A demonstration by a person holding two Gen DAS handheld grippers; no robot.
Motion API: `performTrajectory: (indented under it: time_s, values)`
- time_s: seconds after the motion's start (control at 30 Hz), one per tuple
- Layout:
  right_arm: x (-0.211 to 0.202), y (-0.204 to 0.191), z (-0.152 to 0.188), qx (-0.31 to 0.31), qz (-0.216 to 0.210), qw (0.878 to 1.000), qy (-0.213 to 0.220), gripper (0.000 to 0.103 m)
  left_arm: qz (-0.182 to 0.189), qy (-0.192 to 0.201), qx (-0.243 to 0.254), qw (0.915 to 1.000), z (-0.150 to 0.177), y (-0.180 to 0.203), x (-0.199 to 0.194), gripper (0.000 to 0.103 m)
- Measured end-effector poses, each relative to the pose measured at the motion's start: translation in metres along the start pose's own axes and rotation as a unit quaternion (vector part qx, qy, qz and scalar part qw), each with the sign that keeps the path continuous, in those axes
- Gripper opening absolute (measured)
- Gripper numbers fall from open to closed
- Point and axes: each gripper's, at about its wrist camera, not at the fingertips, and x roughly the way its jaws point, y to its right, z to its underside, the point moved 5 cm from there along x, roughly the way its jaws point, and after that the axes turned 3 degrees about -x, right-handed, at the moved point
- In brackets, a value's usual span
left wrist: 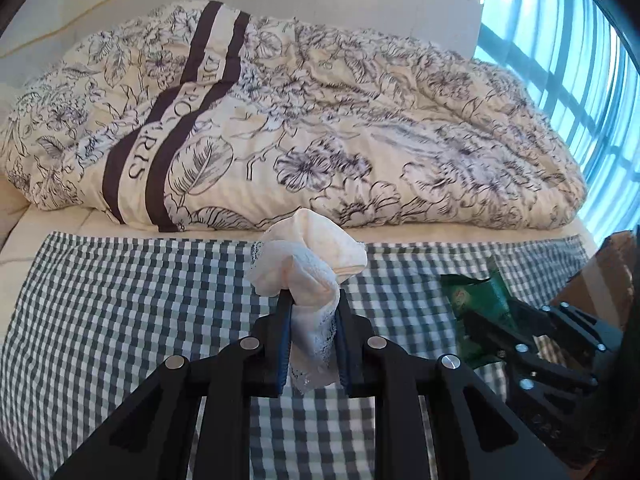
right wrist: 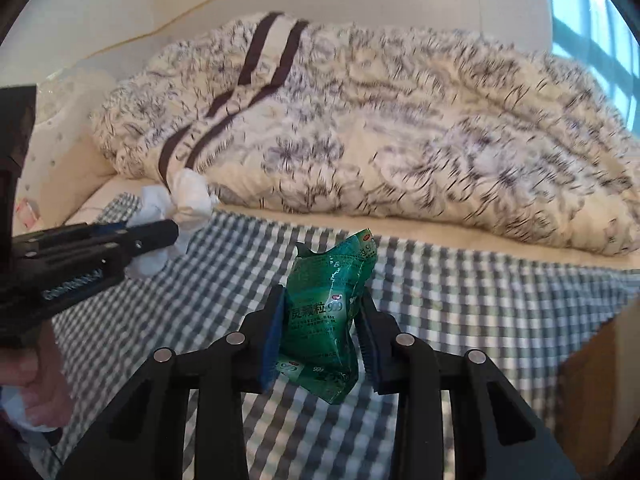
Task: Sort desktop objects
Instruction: 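Carry the white cloth and green packet with both tools over the box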
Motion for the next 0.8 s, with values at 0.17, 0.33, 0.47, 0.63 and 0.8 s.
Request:
performTrajectory:
  time_s: [0.17,0.33,0.47,0.63,0.8]
  values:
    - [-0.041,0.002,-0.007,0.0,0.014,1.0,0.027,0.034,0.004,0.018,0.002,0.9998,-0.002,0.012,-0.03,0.019]
    - [-0.084,0.004,-0.009,0.005,0.03,0.998,0.05,0.034,0.012,0.042,0.016,0.9989,-0.003,0.03,-0.068,0.019]
    - [-0.12,0.006,-0.01,0.015,0.038,0.997,0.069,0.034,0.019,0.063,0.028,0.9975,-0.002,0.045,-0.097,0.019]
    - [-0.164,0.008,-0.01,0.024,0.049,0.994,0.092,0.034,0.028,0.088,0.044,0.9947,0.0,0.062,-0.135,0.019]
    - [-0.199,0.013,-0.006,0.031,0.06,0.991,0.115,0.034,0.037,0.109,0.051,0.992,0.004,0.074,-0.169,0.019]
